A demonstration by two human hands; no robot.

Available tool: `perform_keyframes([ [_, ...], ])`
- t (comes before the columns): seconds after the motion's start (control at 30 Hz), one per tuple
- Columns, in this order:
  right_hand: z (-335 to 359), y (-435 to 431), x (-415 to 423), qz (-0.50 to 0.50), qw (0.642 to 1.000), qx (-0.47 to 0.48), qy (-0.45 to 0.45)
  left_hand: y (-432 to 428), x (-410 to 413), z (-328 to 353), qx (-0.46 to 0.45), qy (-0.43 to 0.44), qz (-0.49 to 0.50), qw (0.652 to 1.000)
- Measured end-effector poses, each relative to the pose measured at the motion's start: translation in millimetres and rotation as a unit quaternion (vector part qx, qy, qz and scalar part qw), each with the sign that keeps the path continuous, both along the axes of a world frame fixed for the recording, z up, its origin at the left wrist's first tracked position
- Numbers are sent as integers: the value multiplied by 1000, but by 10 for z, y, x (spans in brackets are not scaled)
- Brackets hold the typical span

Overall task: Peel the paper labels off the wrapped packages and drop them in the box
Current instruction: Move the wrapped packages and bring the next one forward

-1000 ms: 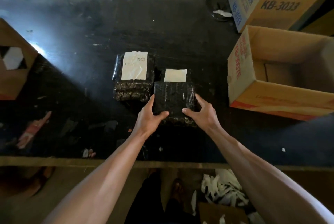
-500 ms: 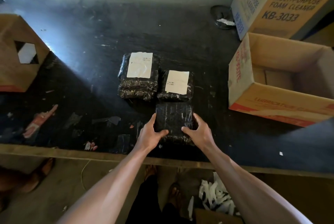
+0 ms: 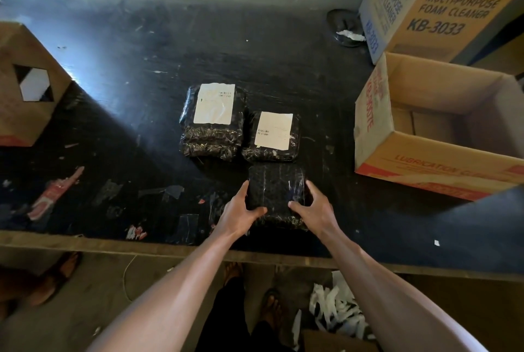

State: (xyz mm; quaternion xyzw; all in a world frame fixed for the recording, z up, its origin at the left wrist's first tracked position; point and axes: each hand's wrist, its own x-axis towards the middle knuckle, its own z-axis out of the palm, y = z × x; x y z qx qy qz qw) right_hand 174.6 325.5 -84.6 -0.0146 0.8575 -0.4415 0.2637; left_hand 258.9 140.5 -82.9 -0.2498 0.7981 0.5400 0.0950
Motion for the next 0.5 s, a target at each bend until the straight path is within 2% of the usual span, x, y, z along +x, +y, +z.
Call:
perform_keyframes([
  [0.17, 41, 0, -140, -27, 998, 20, 60, -76, -180, 139, -75, 39, 32, 996],
  [0.5, 308, -348, -822, -18, 988, 46, 148, -347, -1102, 419, -94, 82, -2, 992],
])
